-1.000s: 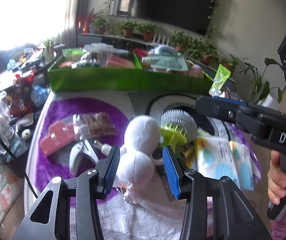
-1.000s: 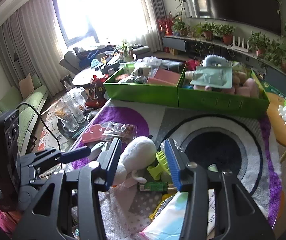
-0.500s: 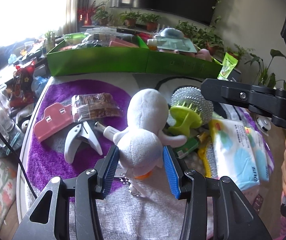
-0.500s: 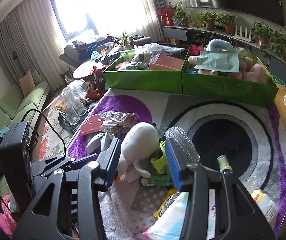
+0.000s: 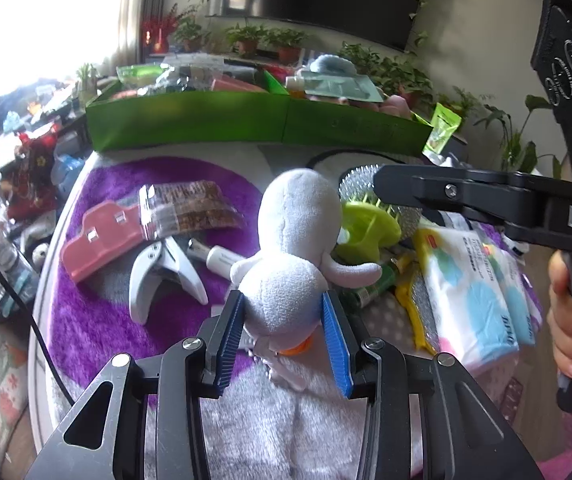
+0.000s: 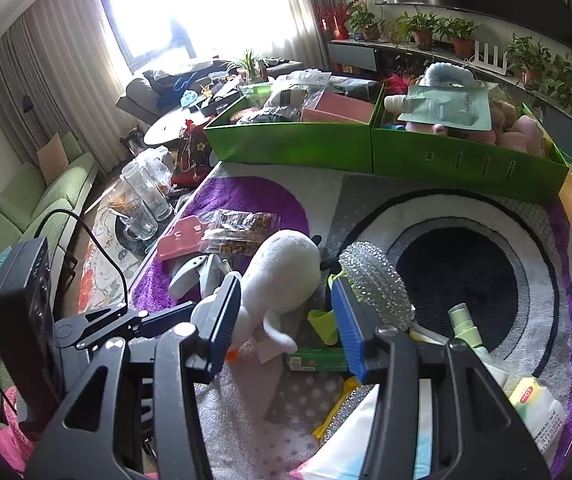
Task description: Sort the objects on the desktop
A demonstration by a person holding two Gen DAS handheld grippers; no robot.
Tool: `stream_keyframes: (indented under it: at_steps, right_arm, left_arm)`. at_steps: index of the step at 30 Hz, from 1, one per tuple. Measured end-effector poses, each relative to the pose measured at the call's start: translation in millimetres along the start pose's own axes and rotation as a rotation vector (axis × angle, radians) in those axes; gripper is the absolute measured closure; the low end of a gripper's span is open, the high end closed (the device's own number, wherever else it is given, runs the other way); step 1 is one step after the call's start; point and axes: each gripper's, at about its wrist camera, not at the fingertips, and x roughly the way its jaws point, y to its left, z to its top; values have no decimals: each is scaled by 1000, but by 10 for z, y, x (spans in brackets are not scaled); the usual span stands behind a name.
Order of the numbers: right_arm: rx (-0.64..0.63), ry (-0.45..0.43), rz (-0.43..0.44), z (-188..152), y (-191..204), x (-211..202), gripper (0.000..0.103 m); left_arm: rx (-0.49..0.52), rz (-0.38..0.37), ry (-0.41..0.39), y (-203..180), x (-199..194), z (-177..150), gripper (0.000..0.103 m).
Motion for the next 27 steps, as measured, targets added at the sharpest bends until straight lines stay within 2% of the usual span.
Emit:
stream_keyframes:
  at_steps: [8,12,15,19,20,21,27]
  right_arm:
    - [-62,39,21,20,148,172,54]
    - [-86,75,54,92,261,359,37]
    - [-103,99,47,145,310,480,31]
    - [-97,149,67,154,346,621,30]
    - [-102,163,70,138,357,647,35]
    - [-109,173,53,119,363,661,54]
    - [-70,185,30,46,257,538,58]
  left_arm:
    - [56,-11,16,78,-145,-120,63]
    - [66,-21,15,110,-173,-165,63]
    - [70,-29,16,135,-190,-183,63]
    - [65,-40,14,169,-193,-194,63]
    - [58,-36,15,184,-191,-195,63]
    - [52,-38,13,196,-193,-195,63]
    - [2,-85,31,244,-195,-187,63]
